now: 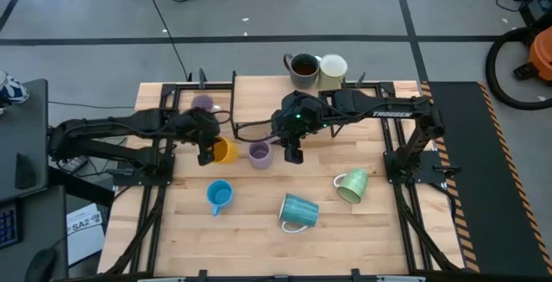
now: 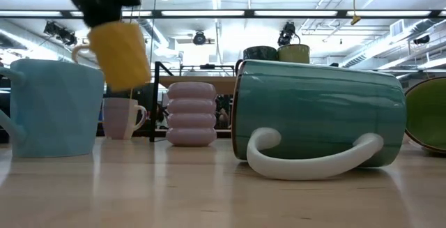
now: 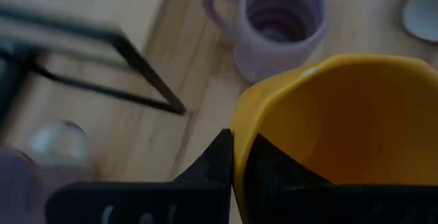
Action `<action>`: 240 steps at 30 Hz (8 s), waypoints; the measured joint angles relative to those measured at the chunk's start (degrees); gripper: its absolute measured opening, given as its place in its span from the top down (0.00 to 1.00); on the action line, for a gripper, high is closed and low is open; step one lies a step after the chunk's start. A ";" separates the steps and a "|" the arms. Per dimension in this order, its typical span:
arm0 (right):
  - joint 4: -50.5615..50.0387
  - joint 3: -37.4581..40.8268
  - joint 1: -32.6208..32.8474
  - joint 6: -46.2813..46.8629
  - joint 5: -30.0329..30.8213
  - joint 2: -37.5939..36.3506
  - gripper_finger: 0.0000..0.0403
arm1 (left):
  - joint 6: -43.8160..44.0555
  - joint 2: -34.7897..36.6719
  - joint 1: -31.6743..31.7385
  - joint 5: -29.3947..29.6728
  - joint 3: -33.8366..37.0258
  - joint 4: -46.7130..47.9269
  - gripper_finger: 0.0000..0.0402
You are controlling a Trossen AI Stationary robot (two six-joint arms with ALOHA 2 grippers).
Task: Place coffee mugs
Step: Put the yellow mug on the shelf
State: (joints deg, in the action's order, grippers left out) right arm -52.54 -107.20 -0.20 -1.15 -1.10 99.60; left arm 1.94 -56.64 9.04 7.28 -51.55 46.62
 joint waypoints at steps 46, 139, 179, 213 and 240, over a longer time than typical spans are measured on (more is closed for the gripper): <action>-2.25 0.04 -5.18 0.11 0.00 -1.79 0.65 | -36.62 -31.27 16.26 1.28 -30.03 -8.19 0.92; 7.56 0.07 -8.76 -22.91 4.48 -1.35 0.65 | 7.91 -7.78 -16.05 7.09 -29.72 13.60 0.61; 5.39 0.08 -19.02 -26.29 -4.71 8.59 0.65 | 8.36 -7.06 -24.85 10.94 -8.39 -10.15 0.61; 8.55 0.13 -26.44 -26.05 -1.60 9.17 0.91 | 8.39 -7.06 -24.85 10.94 -8.39 -12.14 0.61; 8.37 0.11 -26.87 -26.08 -0.14 9.08 0.88 | 8.41 -7.06 -24.85 10.94 -8.39 -12.14 0.61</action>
State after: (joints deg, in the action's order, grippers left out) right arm -44.16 -107.09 -27.07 -27.22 -1.24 108.68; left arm 10.35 -63.70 -15.81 18.22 -59.94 34.48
